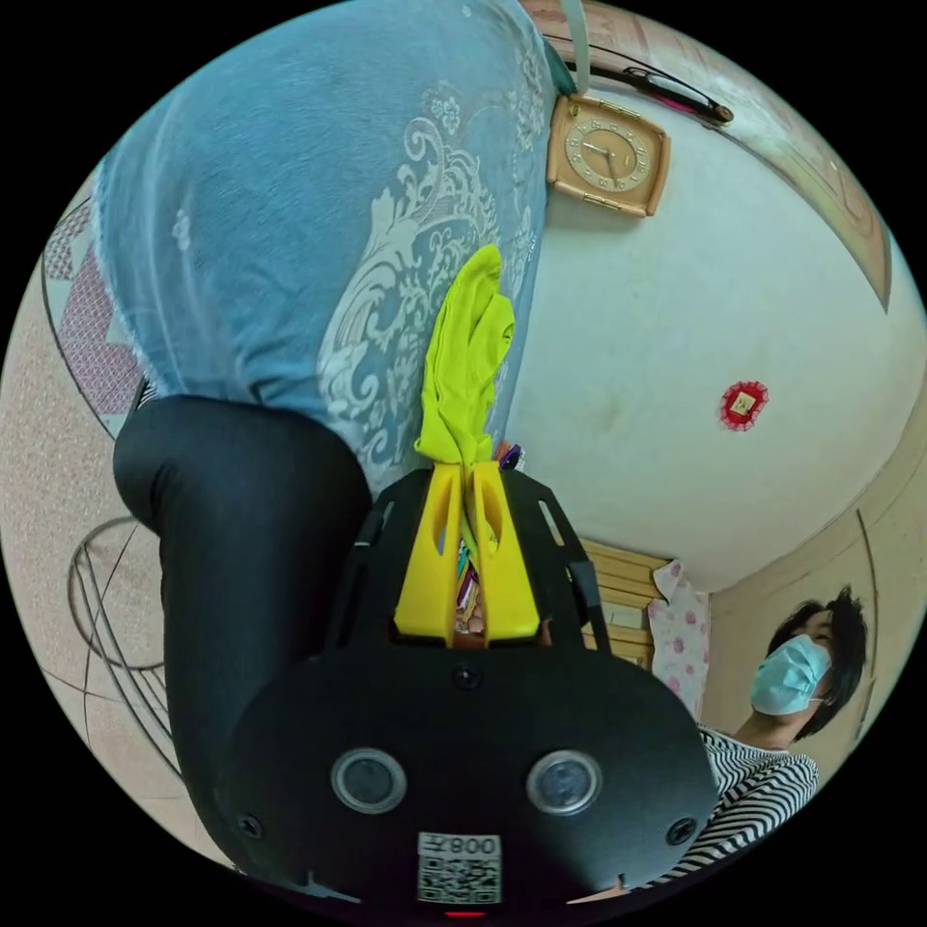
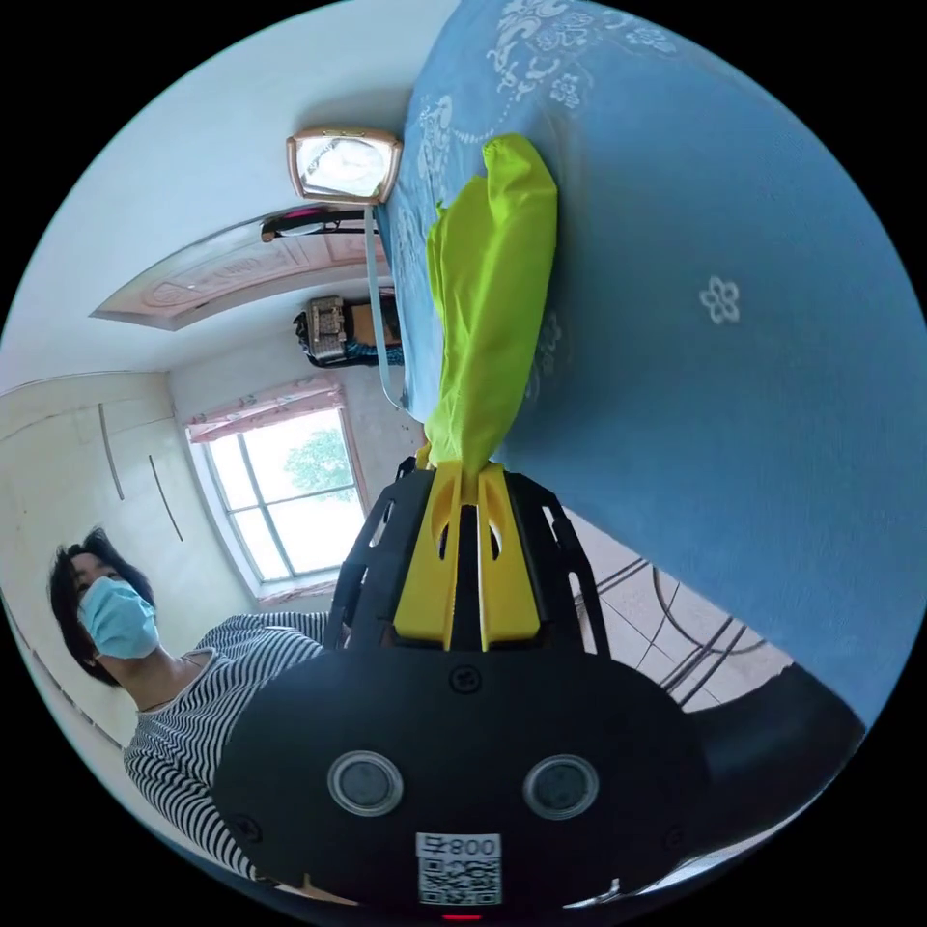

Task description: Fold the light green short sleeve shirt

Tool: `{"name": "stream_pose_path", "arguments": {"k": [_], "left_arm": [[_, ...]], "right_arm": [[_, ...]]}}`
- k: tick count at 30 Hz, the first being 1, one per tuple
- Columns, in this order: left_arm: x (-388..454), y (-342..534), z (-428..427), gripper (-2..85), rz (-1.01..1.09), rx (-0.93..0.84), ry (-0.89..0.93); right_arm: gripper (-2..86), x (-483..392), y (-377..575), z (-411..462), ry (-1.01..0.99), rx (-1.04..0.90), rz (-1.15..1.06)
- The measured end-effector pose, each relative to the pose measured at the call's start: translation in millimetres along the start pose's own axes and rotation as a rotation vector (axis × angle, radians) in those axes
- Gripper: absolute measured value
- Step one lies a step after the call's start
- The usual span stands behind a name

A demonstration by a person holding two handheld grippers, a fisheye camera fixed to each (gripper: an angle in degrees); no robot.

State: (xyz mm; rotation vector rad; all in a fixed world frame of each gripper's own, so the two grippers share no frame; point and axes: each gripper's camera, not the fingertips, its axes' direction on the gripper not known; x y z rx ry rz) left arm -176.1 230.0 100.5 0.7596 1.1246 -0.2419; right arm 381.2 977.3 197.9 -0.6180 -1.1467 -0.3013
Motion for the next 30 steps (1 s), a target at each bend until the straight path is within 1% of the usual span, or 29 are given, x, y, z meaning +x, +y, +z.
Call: {"name": "stream_pose_path", "arguments": {"k": [7,16,30], "left_arm": [[-13,47,16,2.8,0.006,-0.038,0.004],[-36,97,67,2.9,0.043,-0.102,0.011],[-67,139,189,2.8,0.162,-0.168,0.035]], "right_arm": [[2.2,23,64,-12,0.018,0.006,0.0],[2.3,67,143,-45,0.017,0.065,-0.001],[2.1,109,242,-132,-0.035,0.139,-0.136]]}}
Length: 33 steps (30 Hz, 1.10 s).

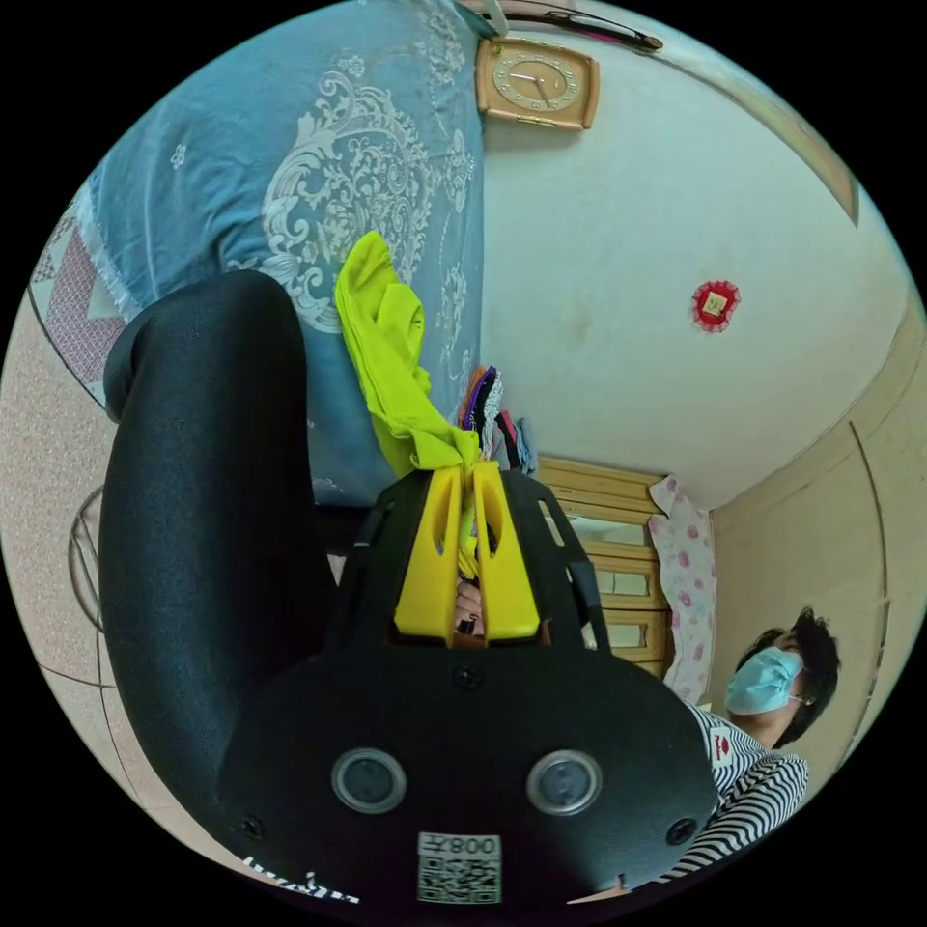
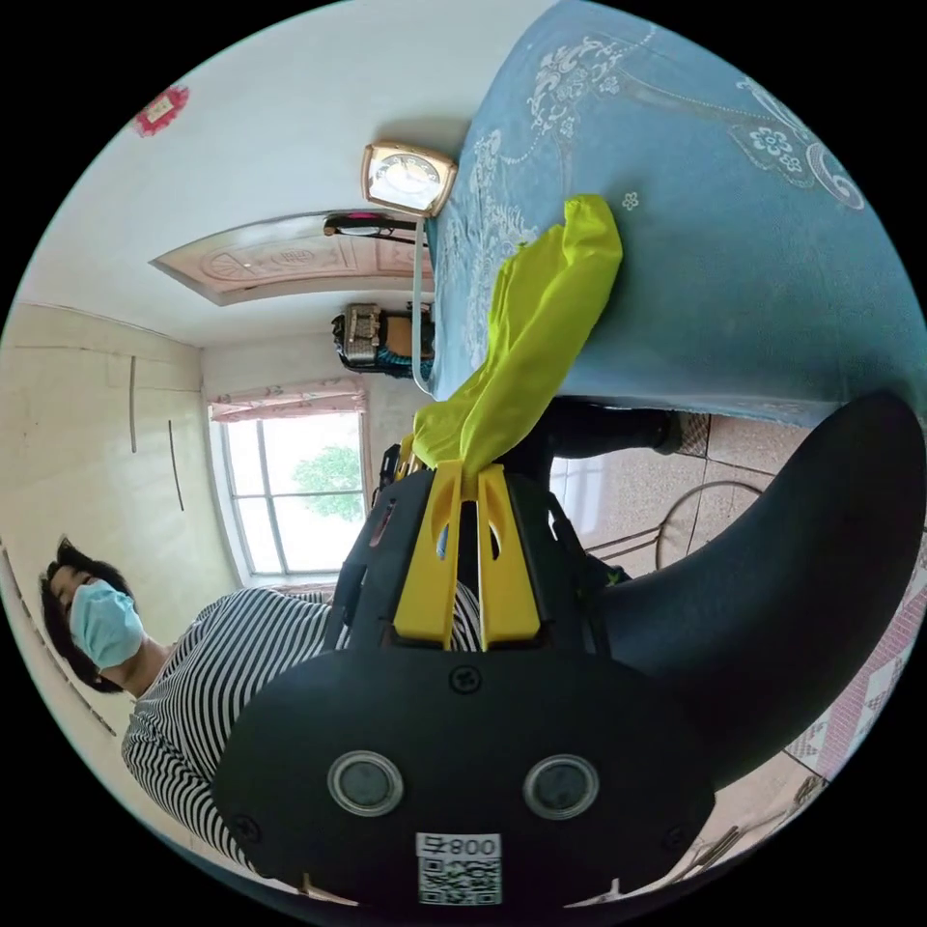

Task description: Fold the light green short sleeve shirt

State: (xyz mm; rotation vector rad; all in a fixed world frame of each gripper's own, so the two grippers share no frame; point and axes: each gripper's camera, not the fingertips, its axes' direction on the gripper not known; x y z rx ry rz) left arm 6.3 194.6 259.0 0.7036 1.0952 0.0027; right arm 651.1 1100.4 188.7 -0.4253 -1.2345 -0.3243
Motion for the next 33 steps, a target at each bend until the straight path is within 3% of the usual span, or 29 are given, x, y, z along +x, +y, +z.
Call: {"name": "stream_pose_path", "arguments": {"k": [22,33], "left_arm": [[-47,-61,310,2.6,0.257,-0.16,0.17],[-95,-209,589,2.4,0.358,-0.333,0.112]], "right_arm": [[1.5,19,88,-240,-0.169,0.255,-0.278],[1.5,65,0,-416,-0.129,0.406,-0.309]]}}
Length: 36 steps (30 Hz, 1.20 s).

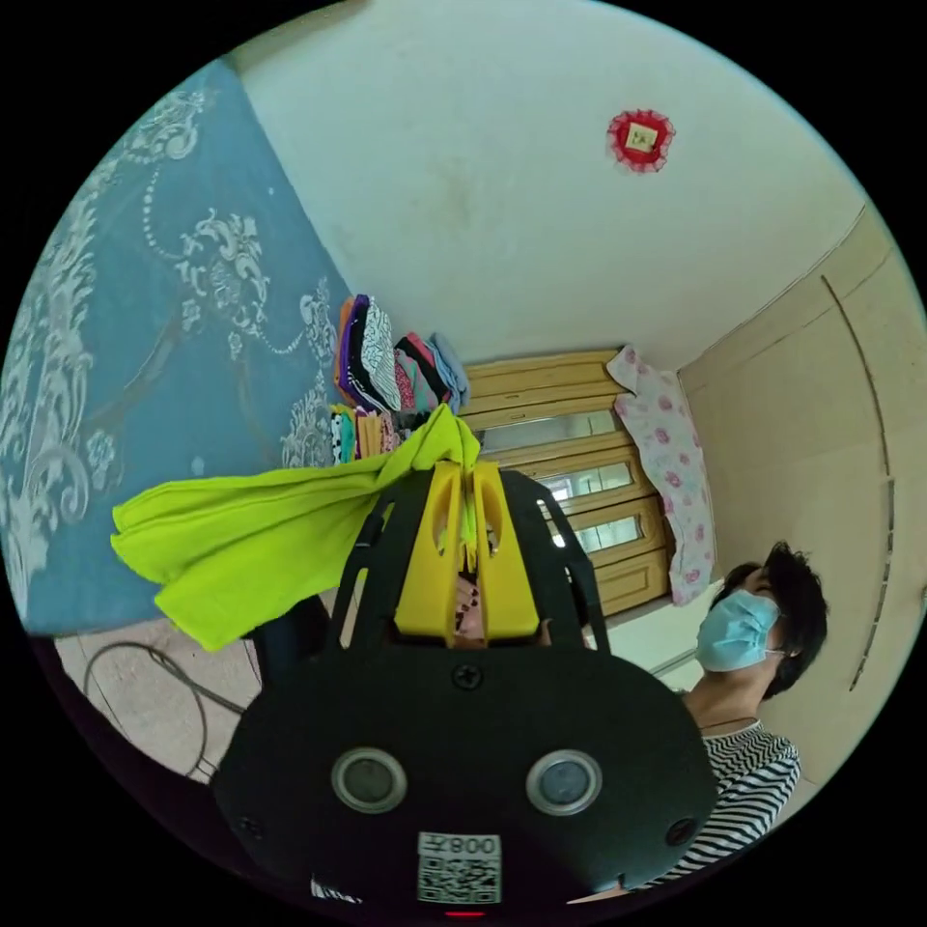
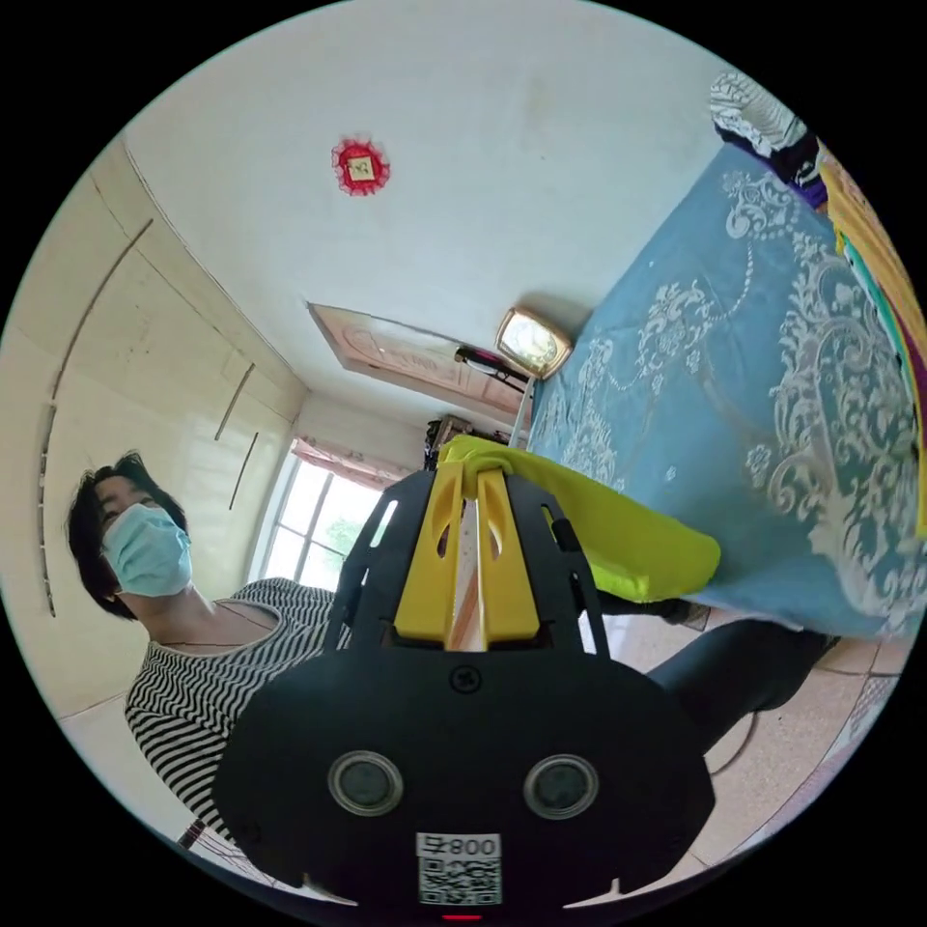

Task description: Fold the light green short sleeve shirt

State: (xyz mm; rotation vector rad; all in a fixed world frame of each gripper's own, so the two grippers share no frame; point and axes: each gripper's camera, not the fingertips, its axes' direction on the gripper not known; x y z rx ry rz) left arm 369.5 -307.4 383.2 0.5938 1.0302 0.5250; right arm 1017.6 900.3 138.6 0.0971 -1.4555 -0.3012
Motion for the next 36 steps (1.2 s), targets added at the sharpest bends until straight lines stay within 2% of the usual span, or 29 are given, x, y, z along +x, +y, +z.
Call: {"name": "stream_pose_path", "arguments": {"k": [4,8,13,17,22,24,27,30,36], "left_arm": [[-58,-101,86,2.3,0.044,-0.037,0.009],[-114,-231,198,2.3,0.13,-0.05,0.093],[-148,-360,322,2.3,0.281,-0.07,0.169],[-194,-426,419,2.3,0.355,-0.089,0.131],[-307,-456,529,2.4,0.309,-0.183,0.033],[-388,-453,587,2.4,0.217,-0.298,-0.067],[-491,-438,635,2.4,0.029,-0.413,-0.16],[-551,-430,651,2.5,-0.057,-0.394,-0.095],[-615,-435,673,3.0,-0.02,-0.431,-0.158]], "right_arm": [[1.5,28,-101,-44,0.058,0.042,-0.024],[1.6,44,-255,-103,0.163,0.092,-0.079],[1.6,16,-435,-178,0.247,0.151,-0.19],[1.7,-10,-534,-227,0.467,0.146,-0.23],[1.9,46,-581,-279,0.713,0.09,-0.081],[2.0,116,-587,-300,0.852,0.027,0.105],[2.1,198,-581,-313,0.921,-0.059,0.317],[2.3,217,-587,-302,1.028,-0.153,0.314],[2.7,204,-605,-275,1.146,-0.227,0.213]]}}
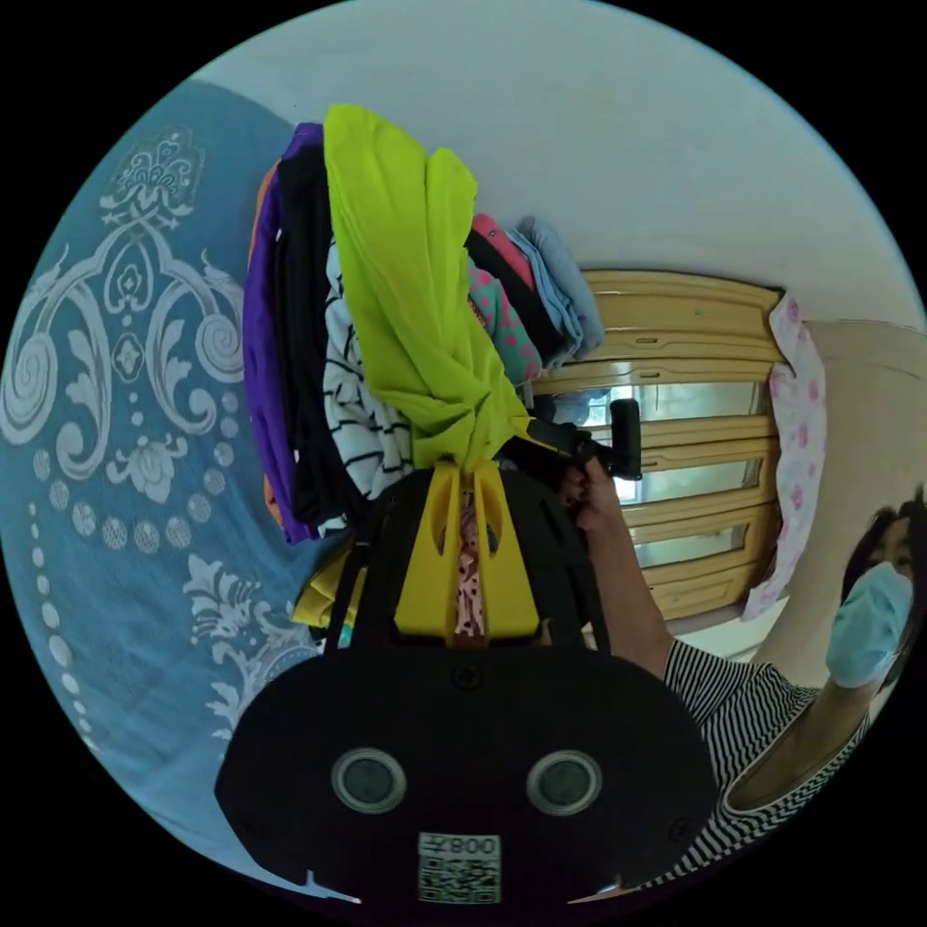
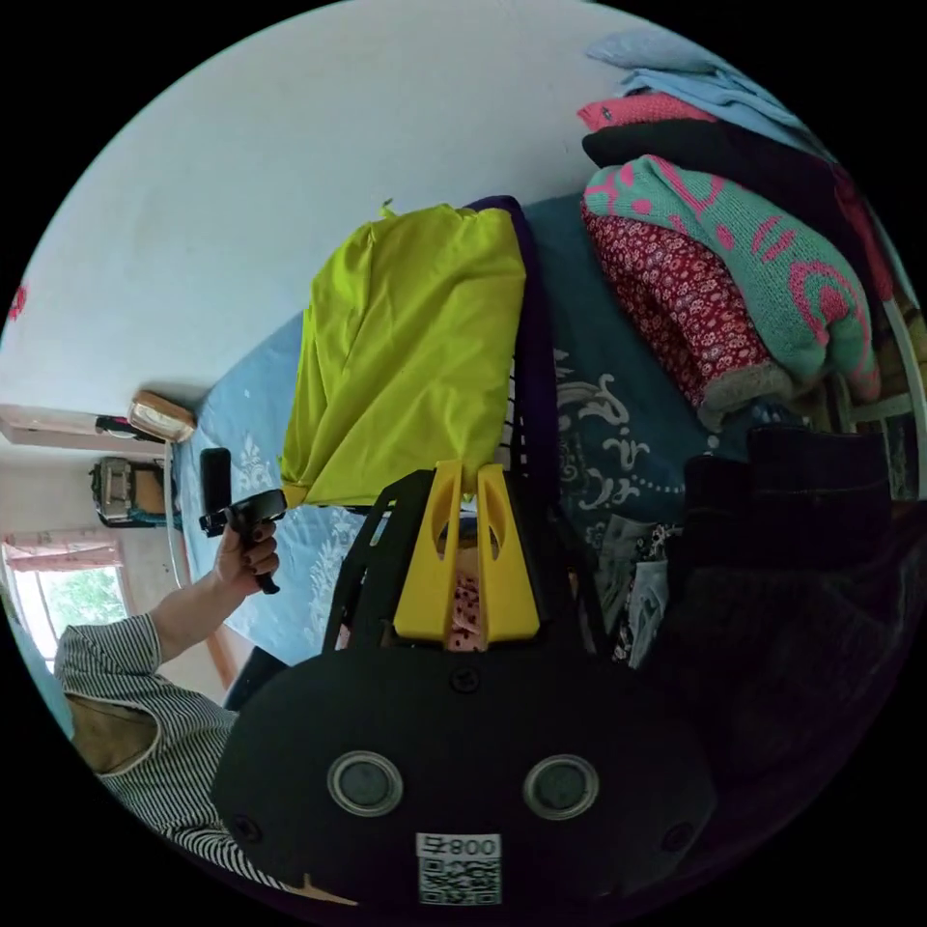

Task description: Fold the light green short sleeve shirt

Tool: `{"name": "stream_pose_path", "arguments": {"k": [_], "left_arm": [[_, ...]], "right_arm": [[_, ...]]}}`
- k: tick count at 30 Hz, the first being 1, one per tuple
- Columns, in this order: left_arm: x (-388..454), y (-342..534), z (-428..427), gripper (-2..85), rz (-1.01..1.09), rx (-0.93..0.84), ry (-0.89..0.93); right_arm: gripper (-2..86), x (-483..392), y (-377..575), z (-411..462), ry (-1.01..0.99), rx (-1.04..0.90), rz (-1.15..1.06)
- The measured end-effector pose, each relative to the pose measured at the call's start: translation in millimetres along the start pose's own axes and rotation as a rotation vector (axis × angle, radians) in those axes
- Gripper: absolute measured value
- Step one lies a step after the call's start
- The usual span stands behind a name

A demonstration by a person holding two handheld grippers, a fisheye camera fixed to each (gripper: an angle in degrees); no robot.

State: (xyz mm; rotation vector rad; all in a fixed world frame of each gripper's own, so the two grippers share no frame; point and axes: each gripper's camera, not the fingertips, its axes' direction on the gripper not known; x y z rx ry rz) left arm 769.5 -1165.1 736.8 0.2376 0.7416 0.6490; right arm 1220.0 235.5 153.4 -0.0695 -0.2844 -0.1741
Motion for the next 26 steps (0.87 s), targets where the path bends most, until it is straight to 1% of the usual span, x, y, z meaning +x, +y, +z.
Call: {"name": "stream_pose_path", "arguments": {"k": [7,10,13,15,17,19,21,23,26], "left_arm": [[-70,-14,12,3.6,-0.05,-0.007,0.03],[-90,-11,5,3.1,-0.054,0.001,0.025],[-103,-6,-6,2.3,-0.044,0.02,0.023],[-102,-5,-14,1.5,0.019,0.033,0.016],[-98,-7,-15,0.9,0.079,0.037,-0.001],[-94,-10,-12,0.5,0.142,0.024,-0.033],[-93,-16,-2,0.3,0.204,-0.005,-0.08],[-98,-18,8,0.2,0.217,-0.022,-0.115],[-114,-16,21,0.1,0.206,-0.058,-0.215]], "right_arm": [[4.5,-24,-9,14,0.137,-0.023,-0.005],[6.0,-42,-2,12,0.242,0.008,-0.001],[6.1,-67,15,7,0.387,0.057,-0.004],[5.0,-92,34,1,0.521,0.114,-0.009],[1.7,-112,48,-4,0.592,0.155,-0.031],[0.5,-130,60,-8,0.667,0.213,-0.043],[0.0,-144,67,-12,0.679,0.277,-0.039],[-0.1,-147,68,-15,0.675,0.299,-0.027],[0.0,-147,70,-19,0.537,0.338,-0.053]]}}
